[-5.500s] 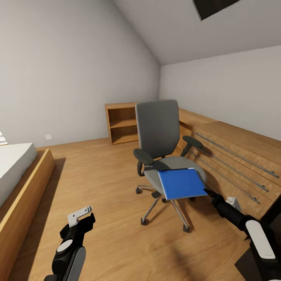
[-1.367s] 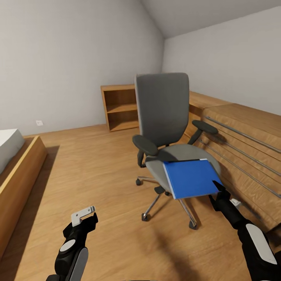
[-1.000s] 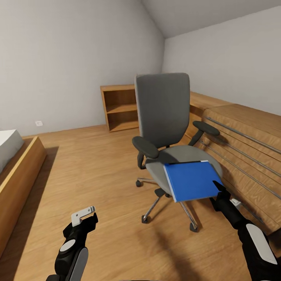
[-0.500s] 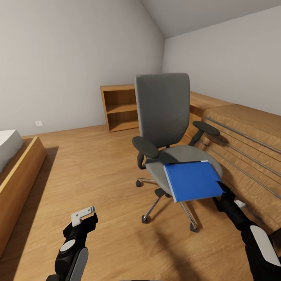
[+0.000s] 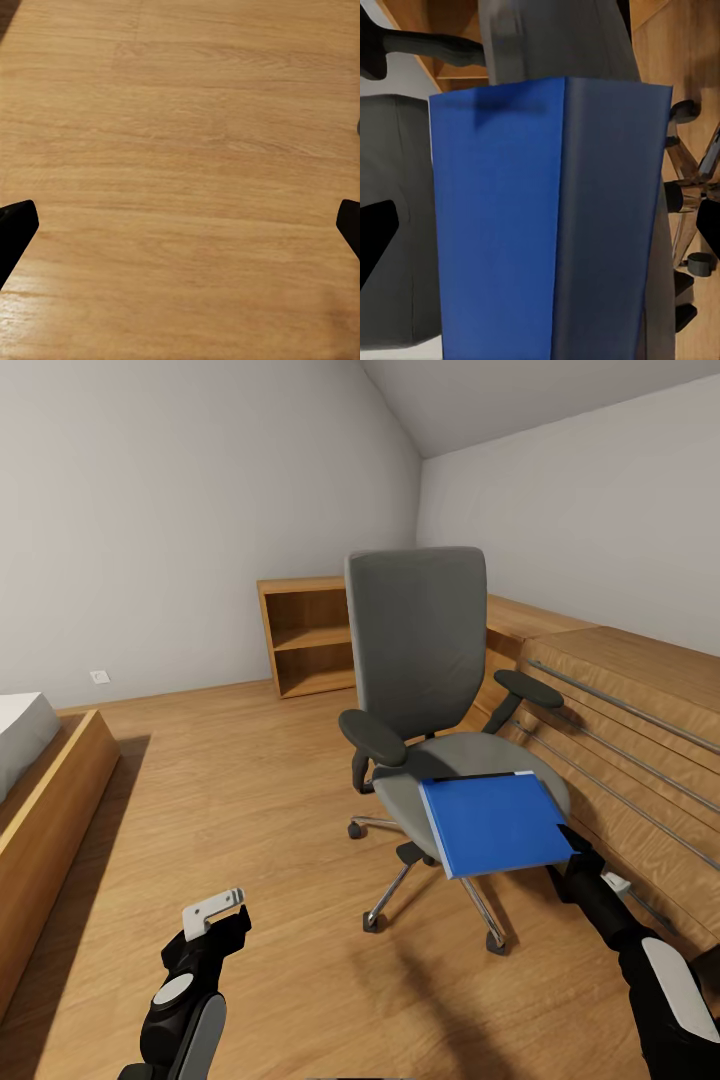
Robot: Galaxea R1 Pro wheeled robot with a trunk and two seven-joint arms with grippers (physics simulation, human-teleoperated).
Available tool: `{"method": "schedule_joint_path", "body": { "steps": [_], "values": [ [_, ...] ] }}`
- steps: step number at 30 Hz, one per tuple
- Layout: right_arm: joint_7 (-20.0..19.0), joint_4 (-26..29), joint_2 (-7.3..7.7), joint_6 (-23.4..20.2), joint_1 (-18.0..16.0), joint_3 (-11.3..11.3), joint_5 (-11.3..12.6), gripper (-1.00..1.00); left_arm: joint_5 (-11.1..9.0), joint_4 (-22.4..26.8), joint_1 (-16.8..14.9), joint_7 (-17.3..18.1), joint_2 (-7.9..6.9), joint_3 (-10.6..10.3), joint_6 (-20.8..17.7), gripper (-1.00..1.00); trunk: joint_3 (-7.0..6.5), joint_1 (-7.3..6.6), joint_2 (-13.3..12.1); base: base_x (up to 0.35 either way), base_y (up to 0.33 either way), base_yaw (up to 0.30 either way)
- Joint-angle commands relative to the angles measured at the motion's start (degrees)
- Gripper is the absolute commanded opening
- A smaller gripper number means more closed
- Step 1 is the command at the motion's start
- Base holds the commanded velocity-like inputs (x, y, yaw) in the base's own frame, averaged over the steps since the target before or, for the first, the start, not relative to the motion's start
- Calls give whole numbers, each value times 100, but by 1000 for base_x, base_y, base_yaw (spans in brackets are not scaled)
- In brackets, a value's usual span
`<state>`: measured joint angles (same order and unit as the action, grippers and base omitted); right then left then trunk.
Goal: In the bedroom, organize the workspace by keeping the computer under the desk, ensuring the monitor is on the desk, placing the keyboard on the desk next to the monitor, placing the mouse on the desk next to the keyboard, moving the folder from the swivel chair onto the desk next to the mouse, stacking the notebook on top of the folder with the pen on top of the notebook, and positioning the swivel chair next to the desk.
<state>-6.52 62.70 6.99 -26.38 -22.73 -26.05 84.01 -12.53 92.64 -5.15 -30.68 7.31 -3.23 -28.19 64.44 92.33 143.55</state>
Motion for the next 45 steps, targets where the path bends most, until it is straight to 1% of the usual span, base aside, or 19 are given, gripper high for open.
{"method": "schedule_joint_path", "body": {
  "steps": [1, 5, 6, 20, 33, 35, 42, 45],
  "values": [
    [-8, -3, 0, -34, -4, -11, 15, 100, -57, 7, -3, -52, -1, -6, -11, 100, 5, -1, 2, 0, 0, 0],
    [-8, -3, 0, -34, -4, -7, 11, 100, -57, 7, -3, -52, -1, -8, -11, 100, 5, -1, 2, 0, 0, 0],
    [-8, -3, -1, -34, -4, -7, 11, -100, -57, 7, -3, -52, -1, -9, -11, 100, 5, -1, 2, 0, 0, 0],
    [-15, -4, 4, -43, -4, -2, 10, -100, -57, 8, -3, -52, -1, -6, -11, 100, 5, -1, 2, 0, 0, 0],
    [-30, 11, 4, -34, -4, -6, 10, -100, -57, 9, -3, -58, -1, -8, -3, 100, -283, -35, -15, -4, 0, 0],
    [-45, 73, 4, -34, -4, -6, 10, -100, -57, 9, -3, -60, 1, -9, -3, 100, -328, -40, -18, -195, 0, 0],
    [-306, 237, -11, -34, -4, -6, 3, -100, -57, 9, -3, -61, -1, -11, -6, 100, -483, -58, -27, -314, 0, 0],
    [-374, 433, -26, -34, 8, -6, 2, -100, -57, 3, -3, -61, -1, -9, -10, 100, -549, -66, -31, -318, 0, 0]
  ]
}}
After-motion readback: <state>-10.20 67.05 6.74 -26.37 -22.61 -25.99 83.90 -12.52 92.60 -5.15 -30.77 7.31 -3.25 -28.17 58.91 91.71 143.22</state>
